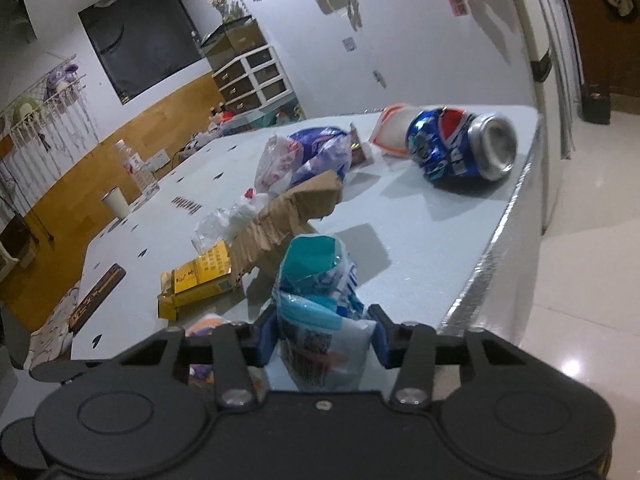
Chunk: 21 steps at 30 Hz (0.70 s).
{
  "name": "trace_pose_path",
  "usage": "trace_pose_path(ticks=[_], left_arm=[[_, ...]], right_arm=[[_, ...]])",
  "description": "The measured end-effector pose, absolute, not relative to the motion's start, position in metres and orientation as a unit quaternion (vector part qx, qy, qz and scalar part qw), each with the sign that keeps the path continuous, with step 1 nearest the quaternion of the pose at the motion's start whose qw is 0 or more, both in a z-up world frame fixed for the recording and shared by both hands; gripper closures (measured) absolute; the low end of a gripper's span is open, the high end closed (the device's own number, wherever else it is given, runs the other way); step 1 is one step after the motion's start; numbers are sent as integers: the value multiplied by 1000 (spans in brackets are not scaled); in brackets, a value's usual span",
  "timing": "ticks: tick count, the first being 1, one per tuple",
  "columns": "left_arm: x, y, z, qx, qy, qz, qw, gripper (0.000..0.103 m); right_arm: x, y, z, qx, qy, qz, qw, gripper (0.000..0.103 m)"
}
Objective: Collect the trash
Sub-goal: 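Carry the white logo bag in left tool while right carries clear bag to bin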
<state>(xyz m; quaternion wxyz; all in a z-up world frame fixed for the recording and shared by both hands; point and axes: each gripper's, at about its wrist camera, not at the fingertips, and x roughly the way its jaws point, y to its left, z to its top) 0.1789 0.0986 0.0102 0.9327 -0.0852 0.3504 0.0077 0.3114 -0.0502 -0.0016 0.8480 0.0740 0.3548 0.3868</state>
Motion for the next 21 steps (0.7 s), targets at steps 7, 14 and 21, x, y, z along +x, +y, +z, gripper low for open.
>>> trace_pose_path(ticks=[7,14,21], left_arm=[[163,97,33,-85,318,17,944,67],[154,83,52,-75,299,20,951,67],[152,52,61,-61,293,2,954,67]], right_arm=[[286,-71,19,61,319,366,872,57],[260,-103,36,38,284,325,901,57],[235,-146,48,29,263,275,924,57]])
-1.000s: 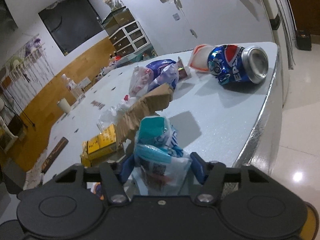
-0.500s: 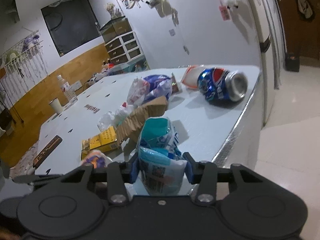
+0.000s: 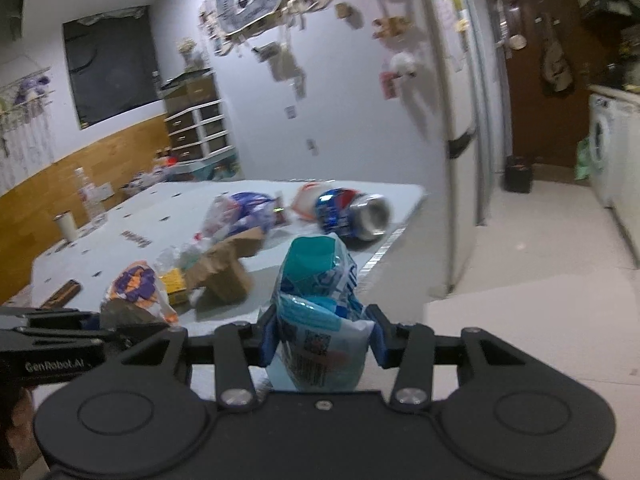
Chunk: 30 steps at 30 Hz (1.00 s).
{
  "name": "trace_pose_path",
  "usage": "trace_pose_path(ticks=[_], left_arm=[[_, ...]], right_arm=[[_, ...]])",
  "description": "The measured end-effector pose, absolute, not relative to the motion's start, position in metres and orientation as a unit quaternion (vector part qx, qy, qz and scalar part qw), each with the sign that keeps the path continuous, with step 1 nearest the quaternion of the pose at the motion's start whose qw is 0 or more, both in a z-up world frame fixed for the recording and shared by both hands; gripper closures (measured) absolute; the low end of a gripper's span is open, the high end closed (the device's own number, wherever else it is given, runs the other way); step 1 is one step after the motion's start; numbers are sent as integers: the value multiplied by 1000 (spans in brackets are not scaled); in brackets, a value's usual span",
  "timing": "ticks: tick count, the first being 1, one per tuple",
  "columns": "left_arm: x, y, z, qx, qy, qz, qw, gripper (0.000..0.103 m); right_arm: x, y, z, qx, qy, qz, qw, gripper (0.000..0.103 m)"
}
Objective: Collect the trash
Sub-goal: 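Carry the white logo bag in left tool while right carries clear bag to bin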
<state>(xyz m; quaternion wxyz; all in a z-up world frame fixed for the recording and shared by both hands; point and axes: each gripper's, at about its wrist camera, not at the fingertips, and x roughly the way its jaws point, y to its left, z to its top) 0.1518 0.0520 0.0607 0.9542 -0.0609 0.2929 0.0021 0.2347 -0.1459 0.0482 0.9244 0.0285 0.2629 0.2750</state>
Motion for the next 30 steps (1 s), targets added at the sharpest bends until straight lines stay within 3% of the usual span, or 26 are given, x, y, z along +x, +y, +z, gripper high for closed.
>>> trace_pose_path(ticks=[14,30], left_arm=[[177,-36,51,-34,312,-61,948,67],[244,-113,20,3,339,-101,935,67]], right_arm=[[197,-243,52,3,253,161,954,57],[222,-303,25,-6,276,62,959,57]])
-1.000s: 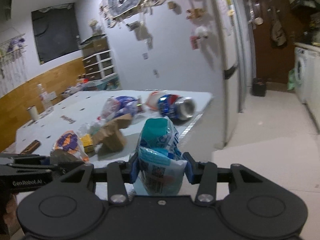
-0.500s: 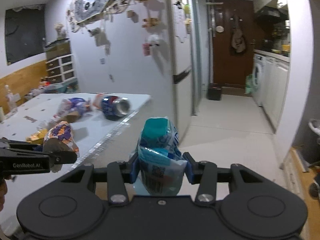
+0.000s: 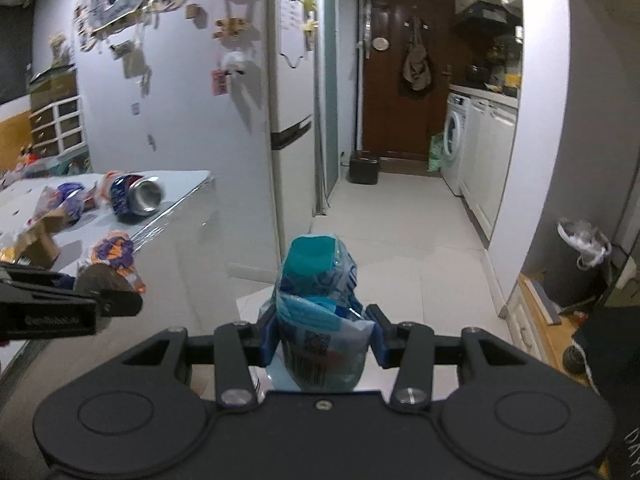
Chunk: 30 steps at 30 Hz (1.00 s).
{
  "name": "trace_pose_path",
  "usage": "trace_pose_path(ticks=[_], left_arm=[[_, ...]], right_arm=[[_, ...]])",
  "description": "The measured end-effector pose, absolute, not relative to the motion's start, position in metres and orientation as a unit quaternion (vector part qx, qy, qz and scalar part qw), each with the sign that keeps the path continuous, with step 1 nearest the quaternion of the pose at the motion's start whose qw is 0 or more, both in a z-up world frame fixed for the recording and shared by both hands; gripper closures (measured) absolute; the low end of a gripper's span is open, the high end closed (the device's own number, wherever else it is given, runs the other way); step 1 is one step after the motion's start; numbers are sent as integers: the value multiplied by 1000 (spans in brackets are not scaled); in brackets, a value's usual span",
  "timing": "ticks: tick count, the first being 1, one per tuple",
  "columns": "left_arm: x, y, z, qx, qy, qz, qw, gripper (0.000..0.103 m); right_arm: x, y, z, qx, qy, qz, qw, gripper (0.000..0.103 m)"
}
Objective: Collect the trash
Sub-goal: 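Carry the white logo bag in left tool while right carries clear bag to bin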
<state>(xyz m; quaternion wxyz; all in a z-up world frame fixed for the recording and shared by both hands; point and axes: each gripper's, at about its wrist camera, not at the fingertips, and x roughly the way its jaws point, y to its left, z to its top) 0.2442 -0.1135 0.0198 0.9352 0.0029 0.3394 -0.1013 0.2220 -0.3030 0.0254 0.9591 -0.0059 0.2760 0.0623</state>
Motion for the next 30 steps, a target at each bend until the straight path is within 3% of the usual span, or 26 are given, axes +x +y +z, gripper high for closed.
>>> trace_pose_path(ticks=[7,30], left_arm=[[285,-135,-22,13,378,-115,919,67],[419,-150,-241,15,563,-93,821,67]], right_arm=[[262,-302,-23,27,315,53,947,57],[371,-310,-249,99,516,-1,851,57]])
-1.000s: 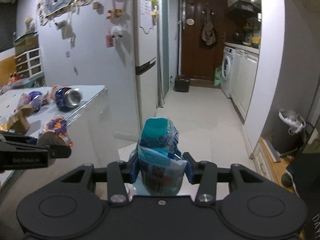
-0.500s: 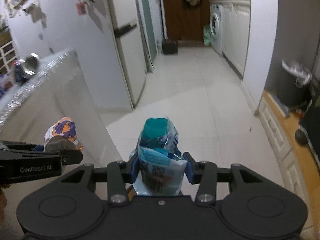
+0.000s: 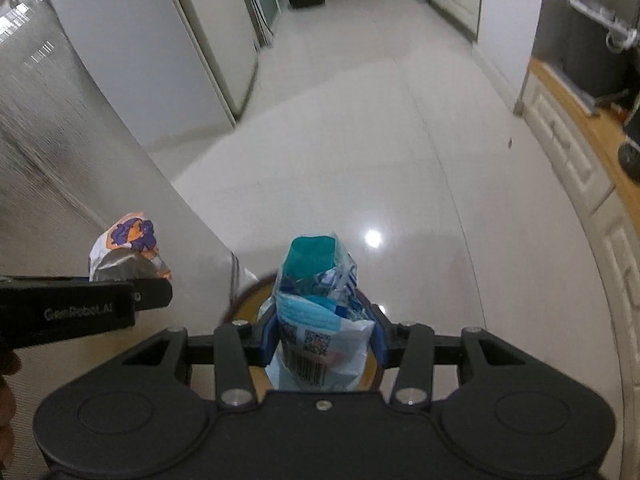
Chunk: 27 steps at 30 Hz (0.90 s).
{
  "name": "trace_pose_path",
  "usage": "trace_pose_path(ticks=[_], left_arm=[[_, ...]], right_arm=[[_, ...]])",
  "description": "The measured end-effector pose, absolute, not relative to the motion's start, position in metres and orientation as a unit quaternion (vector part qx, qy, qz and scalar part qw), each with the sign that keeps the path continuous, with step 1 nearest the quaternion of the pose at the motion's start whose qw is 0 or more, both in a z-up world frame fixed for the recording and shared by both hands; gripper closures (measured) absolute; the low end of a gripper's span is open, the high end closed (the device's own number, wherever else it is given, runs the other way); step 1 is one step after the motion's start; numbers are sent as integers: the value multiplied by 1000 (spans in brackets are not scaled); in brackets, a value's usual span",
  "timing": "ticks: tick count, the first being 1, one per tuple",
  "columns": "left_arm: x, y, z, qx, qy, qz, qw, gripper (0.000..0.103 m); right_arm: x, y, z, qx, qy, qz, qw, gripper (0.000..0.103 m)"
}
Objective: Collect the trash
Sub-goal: 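Carry the white logo bag in left tool while right carries clear bag to bin, then open both tools over the bin, dropping both bags inside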
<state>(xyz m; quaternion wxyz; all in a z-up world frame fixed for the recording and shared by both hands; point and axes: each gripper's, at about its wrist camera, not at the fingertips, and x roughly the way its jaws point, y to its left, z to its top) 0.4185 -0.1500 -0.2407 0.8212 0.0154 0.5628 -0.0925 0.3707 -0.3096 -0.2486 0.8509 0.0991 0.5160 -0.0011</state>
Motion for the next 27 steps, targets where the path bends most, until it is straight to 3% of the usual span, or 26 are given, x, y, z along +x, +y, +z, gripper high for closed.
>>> trace_pose_path(ticks=[8,20,23,27], left_arm=[[427,-147,-296,5,603,-90,792,67],[437,-128,-334,-11,630,-75,773,67],[439,-124,-334,-19,627,-73,775,67],[440,-122,-336,-23,627,-72,775,67]], right_arm=[[387,-304,-288,100,560,0,823,56],[411,-294,-318,94,575,4,813,53],[415,-294,-320,98,566,0,818,49],[417,-296,-323,108,562,-6,820,33]])
